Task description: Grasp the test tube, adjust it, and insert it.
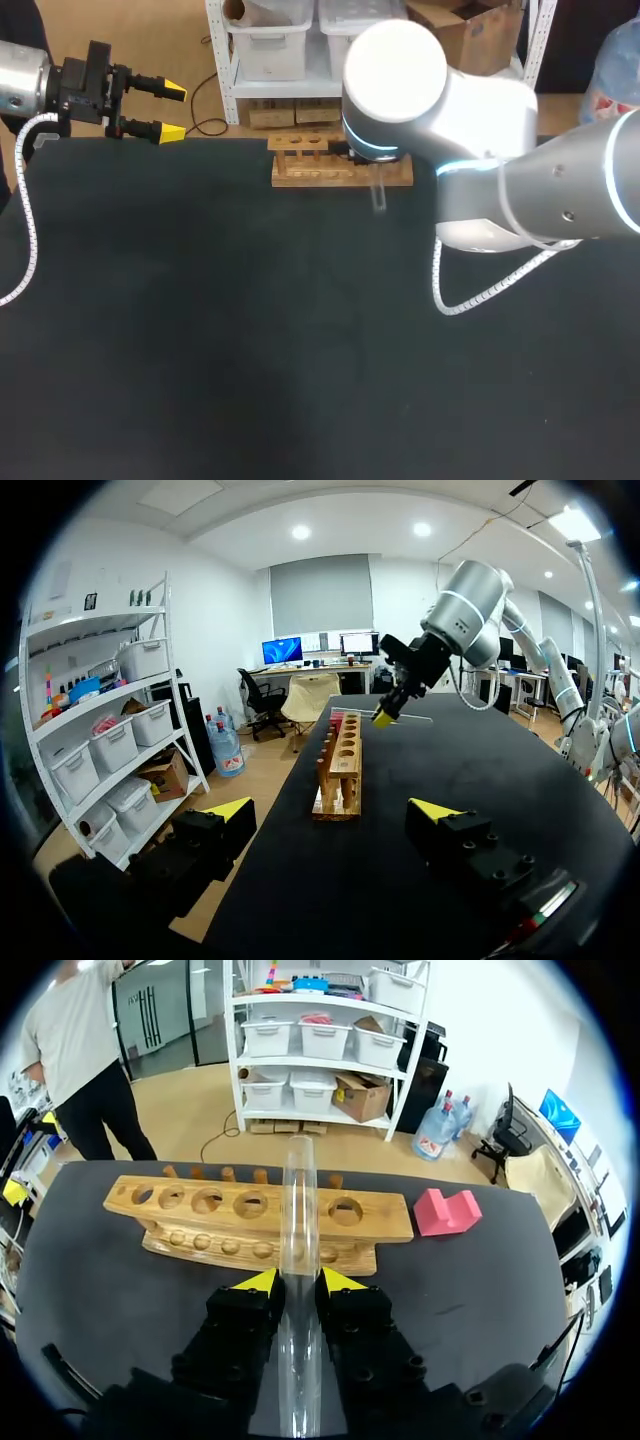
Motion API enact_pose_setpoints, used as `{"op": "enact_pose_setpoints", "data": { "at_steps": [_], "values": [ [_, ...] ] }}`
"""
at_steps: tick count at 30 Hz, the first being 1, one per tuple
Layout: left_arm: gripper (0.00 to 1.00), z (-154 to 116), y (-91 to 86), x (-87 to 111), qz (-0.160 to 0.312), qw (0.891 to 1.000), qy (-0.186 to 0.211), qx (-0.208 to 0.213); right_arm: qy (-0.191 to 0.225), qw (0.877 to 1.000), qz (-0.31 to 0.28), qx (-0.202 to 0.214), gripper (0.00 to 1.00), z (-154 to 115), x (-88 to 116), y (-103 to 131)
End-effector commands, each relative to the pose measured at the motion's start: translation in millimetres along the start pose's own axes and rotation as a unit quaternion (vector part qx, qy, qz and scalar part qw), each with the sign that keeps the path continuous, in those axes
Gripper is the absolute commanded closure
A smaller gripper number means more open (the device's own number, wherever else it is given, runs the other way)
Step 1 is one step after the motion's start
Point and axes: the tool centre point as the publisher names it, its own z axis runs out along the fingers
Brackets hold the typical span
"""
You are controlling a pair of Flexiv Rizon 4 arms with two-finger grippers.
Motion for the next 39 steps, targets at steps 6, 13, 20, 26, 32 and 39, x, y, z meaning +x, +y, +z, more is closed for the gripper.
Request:
{"op": "enact_pose_setpoints", "data": {
  "at_steps": [6,13,20,26,32,39],
  "values": [
    [0.0,0.2,0.6,0.4,0.0,1.0,0.0,0.0,0.013,1.0,0.0,-0.005,1.0,7.2,2.5,0.8],
    [0.0,0.2,0.6,0.4,0.0,1.0,0.0,0.0,0.022,1.0,-0.001,-0.009,1.0,12.1,4.6,1.9],
    [0.0,0.2,0.6,0.4,0.0,1.0,0.0,0.0,0.029,1.0,0.0,-0.011,1.0,14.8,6.9,1.7],
    [0.0,0.2,0.6,0.4,0.0,1.0,0.0,0.0,0.034,0.999,0.001,-0.011,1.0,16.8,9.3,1.0],
    [0.0,0.2,0.6,0.4,0.0,1.0,0.0,0.0,0.039,0.999,0.002,-0.012,1.0,18.5,10.6,0.7],
    [0.0,0.2,0.6,0.4,0.0,1.0,0.0,0.0,0.038,0.999,0.002,-0.01,1.0,16.1,10.7,-2.1]
  ]
}}
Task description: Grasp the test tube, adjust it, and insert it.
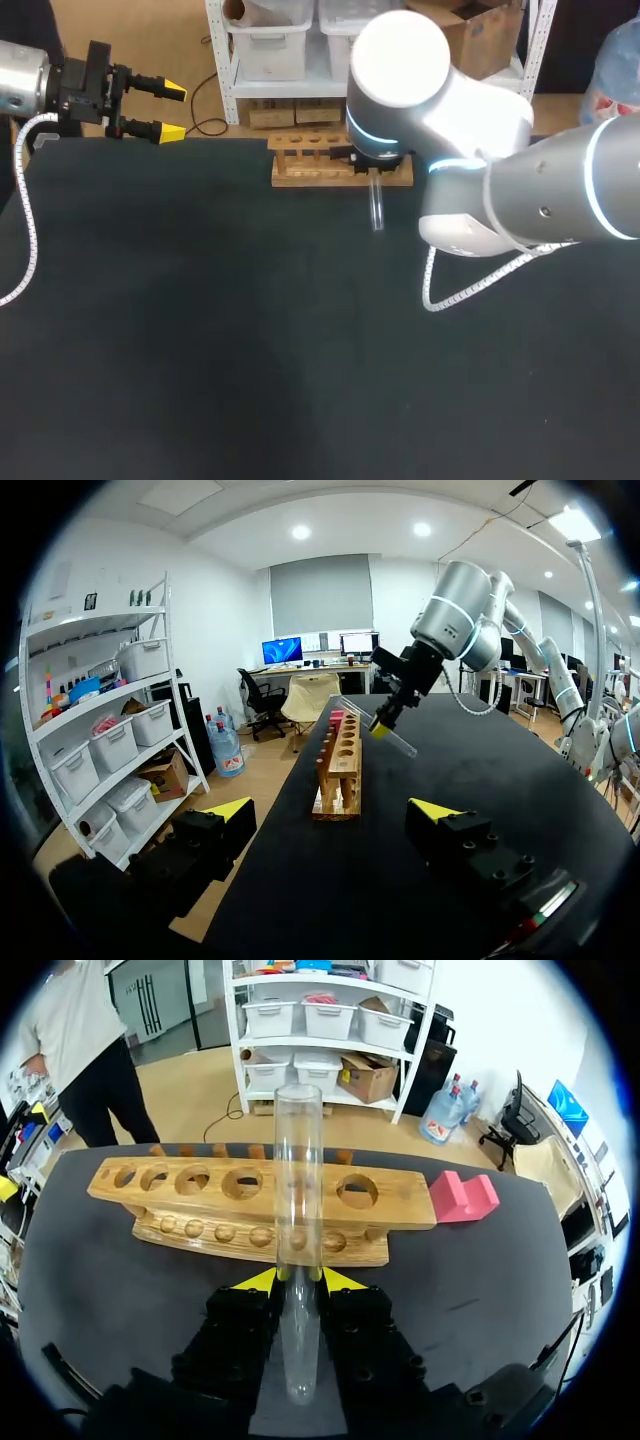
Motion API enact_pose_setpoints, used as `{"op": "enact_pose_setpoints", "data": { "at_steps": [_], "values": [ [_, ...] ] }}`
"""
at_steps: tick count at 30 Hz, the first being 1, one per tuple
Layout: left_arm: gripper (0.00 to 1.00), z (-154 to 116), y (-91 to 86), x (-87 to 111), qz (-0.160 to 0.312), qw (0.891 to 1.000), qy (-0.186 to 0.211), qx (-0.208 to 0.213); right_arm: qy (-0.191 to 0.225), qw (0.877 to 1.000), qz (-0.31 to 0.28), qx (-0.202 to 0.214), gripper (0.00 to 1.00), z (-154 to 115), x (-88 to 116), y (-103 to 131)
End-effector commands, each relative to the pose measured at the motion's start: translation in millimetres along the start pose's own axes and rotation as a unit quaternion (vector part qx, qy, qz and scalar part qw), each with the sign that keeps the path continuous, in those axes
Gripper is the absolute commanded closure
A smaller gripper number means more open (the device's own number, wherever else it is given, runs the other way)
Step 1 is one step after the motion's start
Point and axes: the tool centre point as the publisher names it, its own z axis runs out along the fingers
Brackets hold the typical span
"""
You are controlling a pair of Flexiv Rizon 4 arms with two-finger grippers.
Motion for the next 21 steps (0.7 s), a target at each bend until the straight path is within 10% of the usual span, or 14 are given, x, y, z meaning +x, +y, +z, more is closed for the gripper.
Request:
{"op": "enact_pose_setpoints", "data": {
  "at_steps": [1,21],
  "values": [
    [0.0,0.2,0.6,0.4,0.0,1.0,0.0,0.0,-0.002,1.0,0.001,0.001,1.0,-3.3,0.2,-3.0],
    [0.0,0.2,0.6,0.4,0.0,1.0,0.0,0.0,-0.061,0.998,0.015,-0.01,1.0,-84.4,3.8,-33.7]
  ]
}}
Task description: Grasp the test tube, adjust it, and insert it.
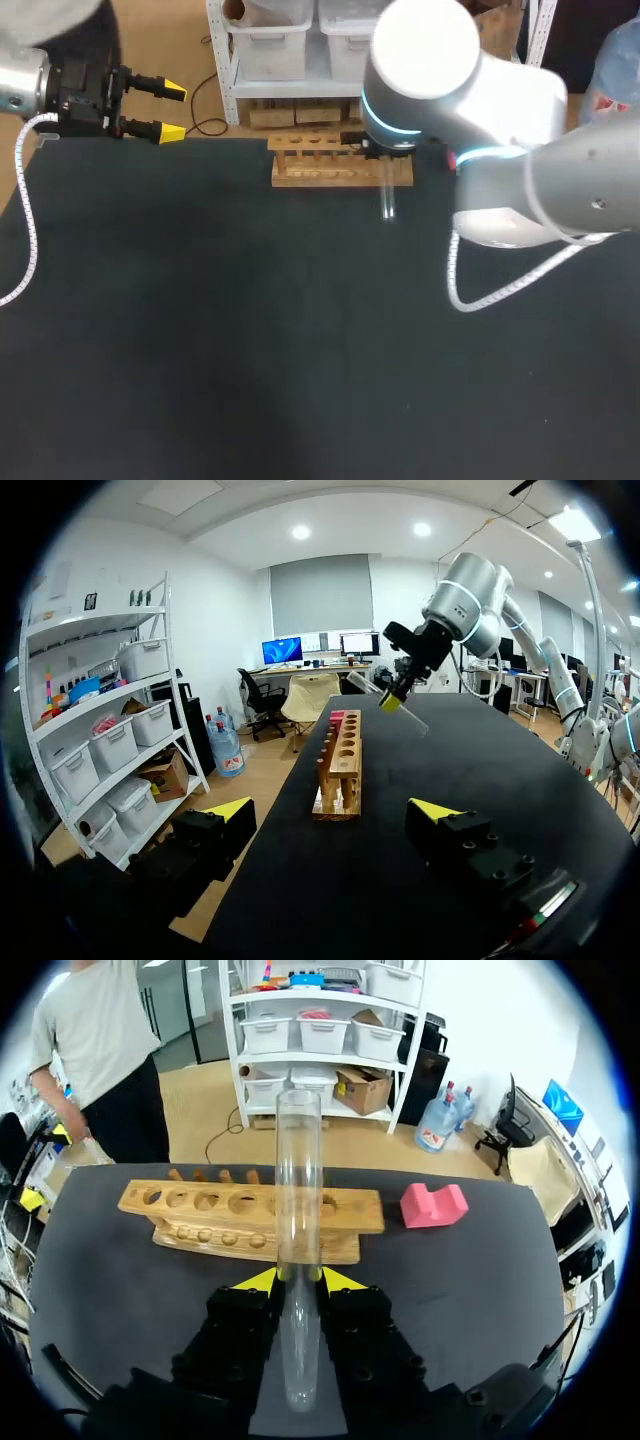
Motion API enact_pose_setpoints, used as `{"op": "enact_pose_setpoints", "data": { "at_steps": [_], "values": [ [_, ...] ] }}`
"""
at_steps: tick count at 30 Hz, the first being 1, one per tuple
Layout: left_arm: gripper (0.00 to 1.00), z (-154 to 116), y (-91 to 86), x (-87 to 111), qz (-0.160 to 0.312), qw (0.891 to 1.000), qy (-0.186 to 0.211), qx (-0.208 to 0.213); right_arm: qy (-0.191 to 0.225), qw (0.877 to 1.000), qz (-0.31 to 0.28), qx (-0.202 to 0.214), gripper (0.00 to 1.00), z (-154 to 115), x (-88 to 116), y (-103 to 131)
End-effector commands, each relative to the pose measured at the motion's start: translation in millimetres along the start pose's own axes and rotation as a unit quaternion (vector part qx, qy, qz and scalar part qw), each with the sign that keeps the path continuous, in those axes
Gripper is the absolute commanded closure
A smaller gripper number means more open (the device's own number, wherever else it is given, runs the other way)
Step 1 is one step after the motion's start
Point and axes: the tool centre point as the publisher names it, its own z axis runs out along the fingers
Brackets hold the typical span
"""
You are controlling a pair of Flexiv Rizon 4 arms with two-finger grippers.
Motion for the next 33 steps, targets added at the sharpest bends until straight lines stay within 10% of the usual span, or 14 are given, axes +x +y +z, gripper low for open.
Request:
{"op": "enact_pose_setpoints", "data": {
  "at_steps": [1,33],
  "values": [
    [0.0,0.2,0.6,0.4,0.0,1.0,0.0,0.0,-0.034,0.999,0.005,-0.005,1.0,-36.1,8.1,-18.9],
    [0.0,0.2,0.6,0.4,0.0,1.0,0.0,0.0,-0.046,0.999,0.008,-0.014,1.0,-70.1,9.5,-39.4]
  ]
}}
